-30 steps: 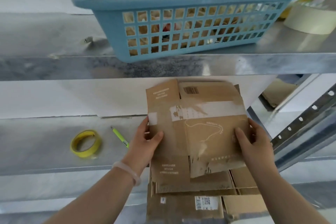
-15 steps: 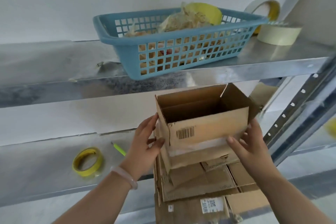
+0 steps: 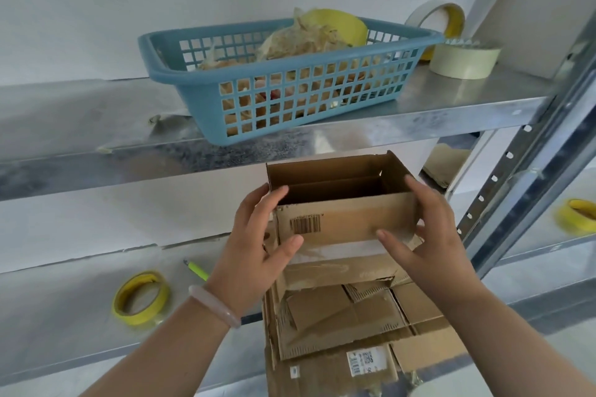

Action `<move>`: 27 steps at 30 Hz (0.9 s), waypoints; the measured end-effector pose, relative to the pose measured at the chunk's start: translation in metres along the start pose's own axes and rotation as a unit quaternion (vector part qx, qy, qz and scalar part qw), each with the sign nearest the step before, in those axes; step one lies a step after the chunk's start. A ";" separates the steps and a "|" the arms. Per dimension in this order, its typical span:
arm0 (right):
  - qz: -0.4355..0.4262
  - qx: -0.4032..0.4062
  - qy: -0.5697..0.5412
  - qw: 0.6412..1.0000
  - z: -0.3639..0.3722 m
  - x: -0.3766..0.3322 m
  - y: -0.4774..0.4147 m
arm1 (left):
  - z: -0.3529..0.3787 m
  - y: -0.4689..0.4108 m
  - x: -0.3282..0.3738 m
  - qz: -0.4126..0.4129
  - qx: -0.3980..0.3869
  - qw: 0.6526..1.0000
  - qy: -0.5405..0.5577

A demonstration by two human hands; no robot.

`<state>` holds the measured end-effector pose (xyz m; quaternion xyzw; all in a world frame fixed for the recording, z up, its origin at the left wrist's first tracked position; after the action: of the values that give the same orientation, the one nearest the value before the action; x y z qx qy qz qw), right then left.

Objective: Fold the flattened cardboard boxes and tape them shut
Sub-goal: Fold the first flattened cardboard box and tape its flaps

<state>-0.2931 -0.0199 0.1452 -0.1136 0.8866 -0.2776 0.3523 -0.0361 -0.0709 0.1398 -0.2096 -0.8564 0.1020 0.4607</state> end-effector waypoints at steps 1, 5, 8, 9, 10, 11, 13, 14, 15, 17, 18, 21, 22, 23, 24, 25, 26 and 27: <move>-0.003 -0.002 0.019 1.000 0.000 -0.003 -0.005 | 0.001 -0.003 0.001 -0.001 -0.005 1.000 -0.012; 0.024 -0.020 0.000 1.000 -0.001 -0.002 -0.015 | 0.000 -0.007 0.000 -0.010 -0.018 0.999 -0.033; 0.008 -0.039 -0.029 0.999 -0.003 -0.004 -0.019 | 0.000 -0.009 0.003 -0.010 -0.023 0.996 -0.087; 0.008 -0.047 -0.042 0.998 -0.004 -0.004 -0.021 | -0.001 -0.010 0.005 -0.009 -0.025 0.994 -0.102; 0.012 -0.055 -0.058 0.997 -0.005 -0.005 -0.023 | -0.002 -0.011 0.008 -0.008 -0.028 0.993 -0.113; 0.022 -0.061 -0.078 0.995 -0.006 -0.004 -0.025 | -0.002 -0.013 0.011 -0.010 -0.035 0.992 -0.118; 0.049 -0.079 -0.115 0.989 -0.007 0.001 -0.028 | 0.000 -0.017 0.013 -0.027 -0.066 0.991 -0.117; 0.059 -0.092 -0.123 0.986 -0.007 0.003 -0.029 | 0.001 -0.019 0.012 -0.039 -0.090 0.989 -0.114; 0.061 -0.106 -0.124 0.985 -0.006 0.004 -0.030 | 0.003 -0.020 0.011 -0.052 -0.116 0.986 -0.108; 0.059 -0.136 -0.125 0.981 -0.003 0.005 -0.032 | 0.007 -0.020 0.008 -0.062 -0.157 0.980 -0.105; 0.056 -0.150 -0.121 0.980 -0.001 0.005 -0.032 | 0.009 -0.019 0.007 -0.060 -0.166 0.978 -0.108; 0.036 -0.162 -0.080 0.983 0.004 0.006 -0.034 | 0.013 -0.015 0.001 -0.062 -0.135 0.982 -0.117; 0.020 -0.151 -0.062 0.986 0.005 0.005 -0.034 | 0.012 -0.014 -0.001 -0.065 -0.108 0.986 -0.112; 0.001 -0.135 -0.047 0.990 0.005 0.002 -0.034 | 0.011 -0.013 -0.002 -0.066 -0.083 0.989 -0.103; -0.019 -0.117 -0.036 0.992 0.004 -0.001 -0.034 | 0.010 -0.011 -0.003 -0.063 -0.065 0.992 -0.092; -0.033 -0.104 -0.032 0.994 0.004 -0.003 -0.032 | 0.008 -0.011 -0.001 -0.054 -0.051 0.994 -0.081; -0.038 -0.097 -0.034 0.994 0.004 -0.003 -0.031 | 0.005 -0.011 0.001 -0.040 -0.039 0.996 -0.069; -0.037 -0.099 -0.038 0.994 0.004 -0.002 -0.029 | 0.000 -0.013 0.004 -0.028 -0.024 0.998 -0.056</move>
<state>-0.2888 -0.0451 0.1603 -0.1907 0.8910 -0.1967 0.3620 -0.0416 -0.0811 0.1478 -0.1906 -0.8885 0.0804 0.4097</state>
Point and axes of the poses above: each hand's wrist, its own y-axis away from the middle knuckle, its own z-axis out of the palm, x = y × z, the point moved 8 cm from there along -y, towards the middle knuckle, and after that the axes turned 9 degrees about -z, right-handed, at the moved point
